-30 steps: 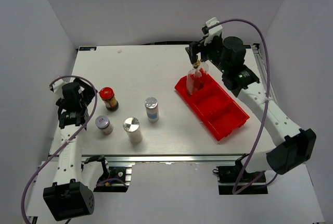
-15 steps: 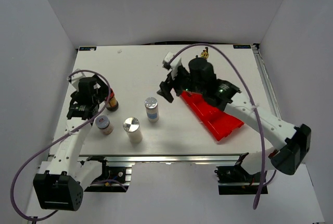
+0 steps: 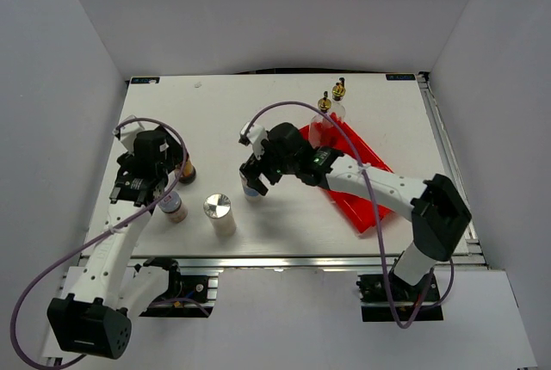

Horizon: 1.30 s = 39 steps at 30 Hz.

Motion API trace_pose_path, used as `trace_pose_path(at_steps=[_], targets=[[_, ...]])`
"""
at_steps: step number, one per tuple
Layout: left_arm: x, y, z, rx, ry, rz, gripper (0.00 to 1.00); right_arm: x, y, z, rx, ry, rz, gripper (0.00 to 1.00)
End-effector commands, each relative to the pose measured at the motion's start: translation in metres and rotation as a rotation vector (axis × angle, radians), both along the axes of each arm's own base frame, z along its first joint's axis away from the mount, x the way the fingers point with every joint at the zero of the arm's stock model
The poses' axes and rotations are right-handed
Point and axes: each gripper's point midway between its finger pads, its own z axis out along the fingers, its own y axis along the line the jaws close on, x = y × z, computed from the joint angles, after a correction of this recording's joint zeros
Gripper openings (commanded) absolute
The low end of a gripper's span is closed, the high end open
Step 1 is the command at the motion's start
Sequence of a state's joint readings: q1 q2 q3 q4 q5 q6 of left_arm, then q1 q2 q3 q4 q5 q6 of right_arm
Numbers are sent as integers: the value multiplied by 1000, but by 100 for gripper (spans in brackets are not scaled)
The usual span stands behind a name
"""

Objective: Organize the condiment bottles

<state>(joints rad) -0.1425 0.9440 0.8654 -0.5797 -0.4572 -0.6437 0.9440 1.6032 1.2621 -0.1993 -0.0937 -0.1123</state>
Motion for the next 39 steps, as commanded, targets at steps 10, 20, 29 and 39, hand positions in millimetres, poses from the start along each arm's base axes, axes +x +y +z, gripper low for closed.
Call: trace_pose_path(at_steps=[10,20,29,39], targets=[[-35,-14,19,-21,-32,-119,98,19,51,-26,19,8,29,60],[-50,-49,24,-102,-73,-334,98,-3,1,34,251,-54,-124,13],[-57,-62,16,-121,-52,-419,98,5,-154,57,243,-93,-661,10],[-54,-67,7,-111,-6,-459,98,63,-252,53,231,-137,-992,8]])
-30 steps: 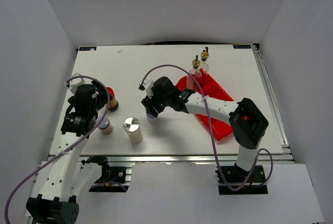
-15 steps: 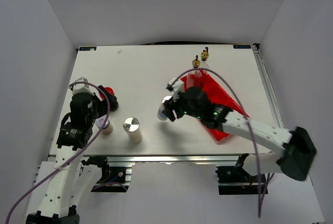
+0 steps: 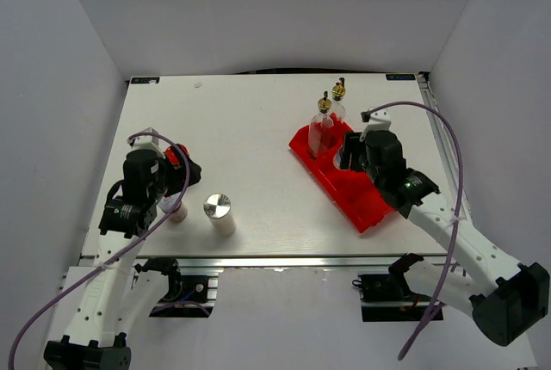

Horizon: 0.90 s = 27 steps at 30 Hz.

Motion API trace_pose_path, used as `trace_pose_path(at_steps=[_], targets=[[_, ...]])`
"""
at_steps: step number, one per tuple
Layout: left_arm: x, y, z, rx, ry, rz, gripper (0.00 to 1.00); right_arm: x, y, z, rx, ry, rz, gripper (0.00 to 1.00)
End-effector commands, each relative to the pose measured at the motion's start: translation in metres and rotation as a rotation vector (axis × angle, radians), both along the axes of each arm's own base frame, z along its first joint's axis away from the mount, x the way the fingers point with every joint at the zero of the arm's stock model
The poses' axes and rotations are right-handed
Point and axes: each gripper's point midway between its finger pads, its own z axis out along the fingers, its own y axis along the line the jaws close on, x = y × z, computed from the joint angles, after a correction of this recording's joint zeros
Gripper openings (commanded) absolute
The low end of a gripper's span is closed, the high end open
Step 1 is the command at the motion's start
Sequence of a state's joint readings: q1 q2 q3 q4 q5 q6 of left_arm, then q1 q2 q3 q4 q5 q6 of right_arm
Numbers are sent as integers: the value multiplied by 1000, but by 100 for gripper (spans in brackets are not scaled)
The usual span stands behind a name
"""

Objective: Organize the condiment bottles

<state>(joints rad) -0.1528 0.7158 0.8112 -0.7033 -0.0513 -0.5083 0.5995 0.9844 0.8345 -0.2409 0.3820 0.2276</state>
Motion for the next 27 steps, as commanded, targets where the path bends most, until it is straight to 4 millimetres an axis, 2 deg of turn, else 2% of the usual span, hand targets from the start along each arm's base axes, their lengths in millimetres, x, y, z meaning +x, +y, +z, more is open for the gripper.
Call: trace_pose_path(at_steps=[1,5,7,9,13,14,20,21,23,24,27], targets=[[-2,-5,3,3,-14,-40,98,23,-14,15,33,-64,-76,8],[-3,-4,4,10,-13,-44,98,43,-32,-6,-9,-12,-152,6],[-3,-3,0,16,3,-40,98,51,-39,-11,-9,-20,-181,7],[-2,-2,-6,21,19,-31,98,57,-45,-26,-23,5,-199,9],[0,3,-14,31,41,-1,98,65,-44,-45,-20,43,-193,13],[1,3,-15,27,42,9,98,65,-42,-52,-19,57,-181,23],[8,-3,-13,-12,10,8,98,74,-44,-67,-11,60,-193,49],[9,-1,-12,-8,6,19,98,75,-46,-70,-17,68,-200,69],[10,3,-11,1,6,37,98,78,-49,-74,-31,79,-213,80],[12,8,-8,15,0,67,98,76,-50,-77,-36,95,-218,89],[11,15,-5,34,-1,103,98,75,-49,-70,-27,86,-213,90]])
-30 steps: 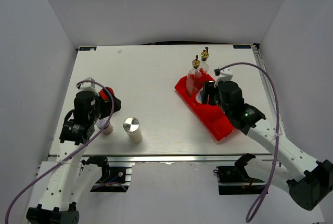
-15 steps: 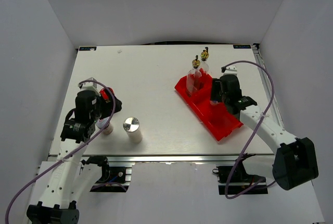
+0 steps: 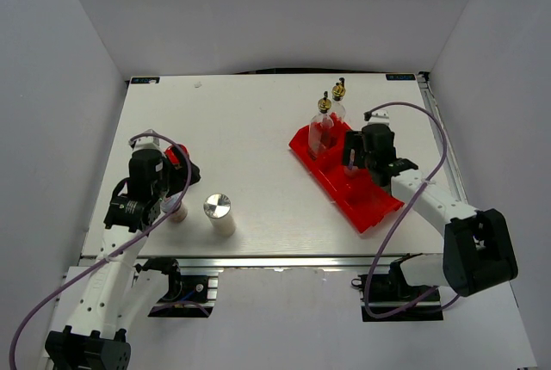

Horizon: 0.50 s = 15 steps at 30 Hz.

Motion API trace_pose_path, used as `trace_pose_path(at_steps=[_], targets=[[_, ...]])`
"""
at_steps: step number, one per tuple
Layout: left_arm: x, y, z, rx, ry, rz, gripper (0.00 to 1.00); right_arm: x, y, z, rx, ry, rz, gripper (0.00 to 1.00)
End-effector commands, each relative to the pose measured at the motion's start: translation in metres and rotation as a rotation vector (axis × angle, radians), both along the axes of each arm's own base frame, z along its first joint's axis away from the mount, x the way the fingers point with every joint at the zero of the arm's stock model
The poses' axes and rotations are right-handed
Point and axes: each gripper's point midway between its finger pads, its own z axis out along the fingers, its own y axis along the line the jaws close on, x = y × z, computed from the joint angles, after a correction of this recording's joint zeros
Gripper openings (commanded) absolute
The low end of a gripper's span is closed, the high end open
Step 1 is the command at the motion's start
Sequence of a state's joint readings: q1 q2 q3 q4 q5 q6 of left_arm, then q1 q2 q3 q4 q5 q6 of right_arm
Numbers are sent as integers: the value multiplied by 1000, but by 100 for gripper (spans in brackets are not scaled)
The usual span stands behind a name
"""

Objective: Organize the condiment bottles

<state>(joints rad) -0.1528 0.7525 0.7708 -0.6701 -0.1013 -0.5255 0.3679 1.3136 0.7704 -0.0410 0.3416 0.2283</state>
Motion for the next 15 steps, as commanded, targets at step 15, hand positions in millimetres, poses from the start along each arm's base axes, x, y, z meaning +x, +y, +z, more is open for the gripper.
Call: trace_pose_path(at_steps=[15], targets=[[7,17,21,36,-52,102,98,-58,64,150,199,-259,467,90]])
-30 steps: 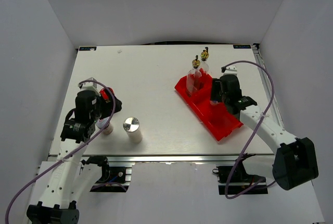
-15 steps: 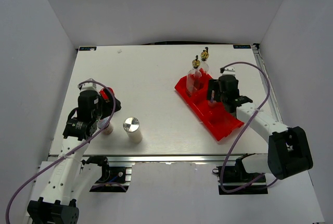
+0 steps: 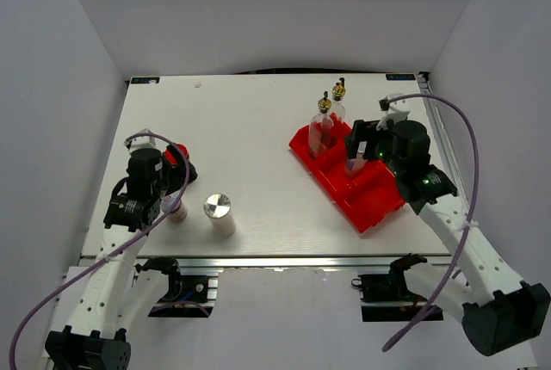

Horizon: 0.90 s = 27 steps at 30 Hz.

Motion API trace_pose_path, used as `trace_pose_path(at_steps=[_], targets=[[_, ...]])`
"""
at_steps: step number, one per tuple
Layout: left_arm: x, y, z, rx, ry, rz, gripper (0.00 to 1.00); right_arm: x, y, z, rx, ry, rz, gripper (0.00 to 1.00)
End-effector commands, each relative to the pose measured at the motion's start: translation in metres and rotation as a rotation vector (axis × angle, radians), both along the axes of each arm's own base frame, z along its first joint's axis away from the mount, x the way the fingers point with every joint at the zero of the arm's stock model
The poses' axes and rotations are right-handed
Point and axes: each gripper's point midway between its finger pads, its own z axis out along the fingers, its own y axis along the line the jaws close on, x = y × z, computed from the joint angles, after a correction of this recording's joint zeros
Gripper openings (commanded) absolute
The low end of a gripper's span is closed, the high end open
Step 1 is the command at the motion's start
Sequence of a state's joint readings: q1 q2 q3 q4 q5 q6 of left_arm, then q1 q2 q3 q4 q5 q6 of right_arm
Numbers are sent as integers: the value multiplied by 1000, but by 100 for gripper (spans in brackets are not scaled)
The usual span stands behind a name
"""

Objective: Organize the condiment bottles

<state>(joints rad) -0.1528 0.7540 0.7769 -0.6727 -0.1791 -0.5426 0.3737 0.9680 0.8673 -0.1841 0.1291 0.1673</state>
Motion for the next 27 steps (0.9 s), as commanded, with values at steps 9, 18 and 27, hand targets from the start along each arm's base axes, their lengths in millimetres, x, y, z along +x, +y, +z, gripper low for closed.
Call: trace_pose_path(at_steps=[9,18,27], targets=[[9,9,19,15,-41,66,98,-134,216,-18,-219,-92,1068,89],[11,11,23,17,-51,76,98,-151,308,-69,-232,-62,1251,89],[10,13,29,21,-67,86,98,-149,365,-84,-209,-102,1293,89]])
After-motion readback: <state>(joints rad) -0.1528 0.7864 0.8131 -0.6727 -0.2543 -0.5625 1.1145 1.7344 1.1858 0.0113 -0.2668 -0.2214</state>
